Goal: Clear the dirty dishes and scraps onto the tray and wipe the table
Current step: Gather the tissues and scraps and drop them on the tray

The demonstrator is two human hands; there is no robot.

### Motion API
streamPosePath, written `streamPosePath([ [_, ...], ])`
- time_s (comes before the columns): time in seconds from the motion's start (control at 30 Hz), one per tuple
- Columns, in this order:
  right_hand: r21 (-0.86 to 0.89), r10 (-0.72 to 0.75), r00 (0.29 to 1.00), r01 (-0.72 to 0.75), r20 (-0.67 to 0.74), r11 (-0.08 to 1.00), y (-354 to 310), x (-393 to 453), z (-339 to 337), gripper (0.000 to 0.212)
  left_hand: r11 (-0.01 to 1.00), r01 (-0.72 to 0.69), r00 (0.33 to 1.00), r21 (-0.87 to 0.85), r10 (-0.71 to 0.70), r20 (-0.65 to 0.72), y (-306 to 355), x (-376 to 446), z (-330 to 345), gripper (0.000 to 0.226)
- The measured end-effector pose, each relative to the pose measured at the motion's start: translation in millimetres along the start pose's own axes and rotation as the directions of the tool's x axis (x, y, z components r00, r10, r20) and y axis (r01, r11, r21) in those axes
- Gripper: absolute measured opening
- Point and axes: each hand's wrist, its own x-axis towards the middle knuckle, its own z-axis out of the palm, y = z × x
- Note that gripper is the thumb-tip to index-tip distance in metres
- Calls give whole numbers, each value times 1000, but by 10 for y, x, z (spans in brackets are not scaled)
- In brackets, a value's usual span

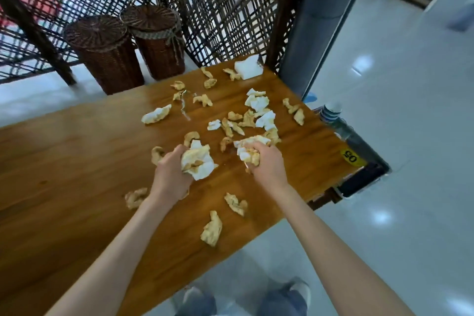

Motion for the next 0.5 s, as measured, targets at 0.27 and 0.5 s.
streamPosePath([
  [0.27,-29,150,976,-156,-160,987,1584,-360,-1375,23,977,-79,977,-196,115,179,1482,-340,1581,48],
  [0.5,-11,225,962,-229,-157,973,2911,-438,-2228,23,952,-36,963,-304,115,245,2443,-591,2829,44],
])
